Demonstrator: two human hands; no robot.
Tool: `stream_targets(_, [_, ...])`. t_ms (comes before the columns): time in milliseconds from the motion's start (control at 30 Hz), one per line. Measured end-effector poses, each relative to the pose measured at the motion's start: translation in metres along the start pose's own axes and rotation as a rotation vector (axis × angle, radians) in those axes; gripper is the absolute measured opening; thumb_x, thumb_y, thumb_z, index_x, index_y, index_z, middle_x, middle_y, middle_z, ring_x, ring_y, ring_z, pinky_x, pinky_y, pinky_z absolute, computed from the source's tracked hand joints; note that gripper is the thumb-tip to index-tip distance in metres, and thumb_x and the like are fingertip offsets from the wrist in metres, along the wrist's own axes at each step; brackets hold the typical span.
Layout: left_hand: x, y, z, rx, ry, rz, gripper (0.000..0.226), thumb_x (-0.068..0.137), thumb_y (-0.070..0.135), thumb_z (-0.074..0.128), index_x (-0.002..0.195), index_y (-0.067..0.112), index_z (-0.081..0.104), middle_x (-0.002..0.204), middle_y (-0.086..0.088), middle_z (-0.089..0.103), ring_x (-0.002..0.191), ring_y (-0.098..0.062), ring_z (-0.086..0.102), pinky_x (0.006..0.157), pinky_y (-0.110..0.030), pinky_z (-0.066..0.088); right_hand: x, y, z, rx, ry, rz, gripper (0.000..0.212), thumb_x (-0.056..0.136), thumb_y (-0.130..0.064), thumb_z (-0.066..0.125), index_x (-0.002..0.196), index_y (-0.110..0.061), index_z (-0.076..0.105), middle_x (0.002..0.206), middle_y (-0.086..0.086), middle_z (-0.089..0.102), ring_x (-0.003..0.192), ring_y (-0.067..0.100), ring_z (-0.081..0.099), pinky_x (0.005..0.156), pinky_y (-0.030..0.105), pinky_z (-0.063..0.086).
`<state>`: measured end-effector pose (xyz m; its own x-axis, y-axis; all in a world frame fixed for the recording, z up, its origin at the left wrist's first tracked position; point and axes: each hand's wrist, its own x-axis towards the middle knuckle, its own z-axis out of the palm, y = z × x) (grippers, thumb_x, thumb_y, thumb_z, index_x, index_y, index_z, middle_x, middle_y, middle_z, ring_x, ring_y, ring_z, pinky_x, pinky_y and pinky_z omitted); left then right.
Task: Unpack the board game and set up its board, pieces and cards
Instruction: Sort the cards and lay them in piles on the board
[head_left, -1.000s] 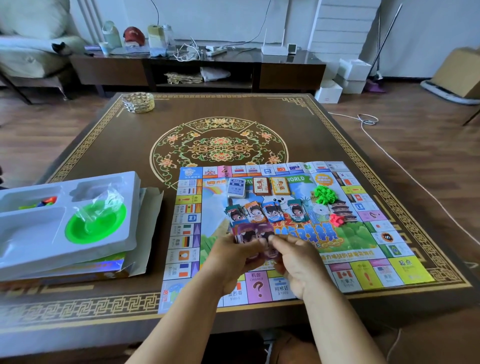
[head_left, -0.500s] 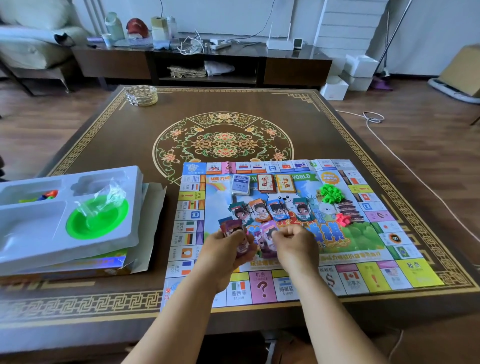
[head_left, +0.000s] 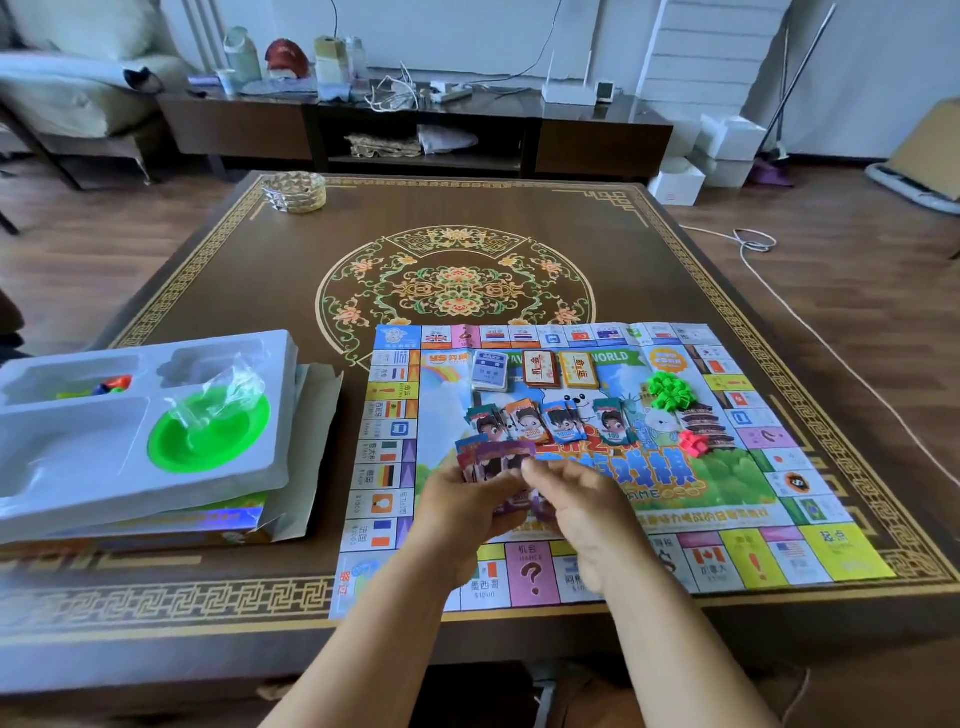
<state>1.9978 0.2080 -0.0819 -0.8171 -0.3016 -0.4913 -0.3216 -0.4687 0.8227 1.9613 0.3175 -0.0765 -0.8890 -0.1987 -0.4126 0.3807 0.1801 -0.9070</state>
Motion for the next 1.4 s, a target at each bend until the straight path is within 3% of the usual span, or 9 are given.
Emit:
stream_targets(167, [-0.006, 0.002, 0.001, -0.012, -0.106, -0.042, 0.009, 0.086, 0.0, 0.062, 0.093, 0.005, 0.064, 0.086, -0.013, 0.07, 0.076, -0.021, 0.068, 0.065, -0.025, 0.057, -0.002, 0.003, -0.004, 0.221, 0.079, 0.12, 0.007, 0.084, -0.013, 0.069, 0.077, -0.014, 0.067, 0.059, -0.002, 0.067, 0.045, 0.007, 0.059, 0.036, 0.016, 0.039])
stream_targets(267, [-0.005, 0.002, -0.001, -0.042, -0.095, -0.055, 0.011, 0.091, 0.002, 0.055, 0.099, 0.005, 0.062, 0.098, -0.017, 0.069, 0.084, -0.025, 0.067, 0.068, -0.028, 0.058, -0.001, 0.005, -0.008, 0.205, 0.102, 0.102, 0.007, 0.083, -0.016, 0.071, 0.079, -0.014, 0.066, 0.067, 0.003, 0.07, 0.052, 0.013, 0.064, 0.039, 0.018, 0.042])
stream_targets(400, [-0.003, 0.001, 0.003, 0.005, -0.038, -0.025, 0.007, 0.088, 0.004, 0.061, 0.093, 0.008, 0.064, 0.087, -0.013, 0.069, 0.072, -0.02, 0.067, 0.057, -0.023, 0.056, 0.001, 0.007, -0.007, 0.179, 0.095, 0.075, 0.008, 0.081, -0.018, 0.073, 0.079, -0.014, 0.067, 0.078, 0.006, 0.072, 0.067, 0.017, 0.067, 0.054, 0.023, 0.046])
stream_targets(500, [0.0, 0.0, 0.004, 0.027, -0.02, -0.022, 0.017, 0.083, 0.004, 0.068, 0.099, 0.008, 0.063, 0.081, -0.008, 0.069, 0.066, -0.016, 0.067, 0.055, -0.023, 0.055, 0.003, 0.008, -0.008, 0.174, 0.093, 0.073, 0.006, 0.082, -0.018, 0.073, 0.081, -0.014, 0.068, 0.076, 0.005, 0.072, 0.065, 0.016, 0.066, 0.051, 0.022, 0.044])
stream_targets(767, [-0.002, 0.005, 0.003, -0.072, -0.184, -0.11, 0.016, 0.094, 0.015, 0.054, 0.102, 0.004, 0.063, 0.087, -0.012, 0.07, 0.077, -0.02, 0.067, 0.067, -0.028, 0.059, 0.013, 0.013, -0.013, 0.166, 0.139, 0.088, 0.01, 0.077, -0.022, 0.077, 0.08, -0.017, 0.07, 0.085, 0.007, 0.074, 0.083, 0.025, 0.068, 0.071, 0.033, 0.053])
stream_targets(933, [0.0, 0.003, 0.005, -0.059, -0.134, -0.106, 0.007, 0.092, 0.009, 0.057, 0.094, 0.007, 0.063, 0.081, -0.011, 0.069, 0.07, -0.019, 0.067, 0.059, -0.025, 0.059, 0.008, 0.007, -0.008, 0.218, 0.112, 0.111, 0.007, 0.079, -0.018, 0.075, 0.082, -0.015, 0.07, 0.075, 0.003, 0.07, 0.064, 0.014, 0.062, 0.052, 0.023, 0.041])
stream_targets(1067, [0.001, 0.0, 0.009, -0.06, -0.099, -0.105, 0.005, 0.091, 0.008, 0.058, 0.09, 0.008, 0.063, 0.071, -0.007, 0.069, 0.06, -0.015, 0.067, 0.053, -0.022, 0.057, 0.006, 0.006, -0.006, 0.206, 0.112, 0.139, 0.009, 0.079, -0.02, 0.075, 0.085, -0.014, 0.071, 0.072, 0.001, 0.069, 0.059, 0.011, 0.059, 0.051, 0.023, 0.038])
stream_targets(1233, [0.004, -0.001, 0.01, -0.055, -0.028, -0.065, 0.004, 0.091, 0.007, 0.059, 0.094, 0.008, 0.061, 0.081, -0.009, 0.069, 0.062, -0.016, 0.067, 0.054, -0.022, 0.057, 0.007, 0.006, -0.016, 0.262, 0.067, 0.164, 0.006, 0.079, -0.014, 0.074, 0.077, -0.014, 0.068, 0.052, -0.005, 0.061, 0.041, 0.005, 0.053, 0.048, 0.022, 0.039])
stream_targets(1400, [0.009, 0.001, 0.007, -0.037, -0.01, -0.039, 0.009, 0.091, 0.008, 0.059, 0.1, 0.005, 0.06, 0.081, -0.009, 0.067, 0.064, -0.016, 0.066, 0.056, -0.023, 0.058, 0.014, 0.002, -0.017, 0.037, 0.17, 0.05, 0.009, 0.079, -0.016, 0.075, 0.078, -0.017, 0.066, 0.062, -0.003, 0.06, 0.054, 0.009, 0.05, 0.048, 0.022, 0.04])
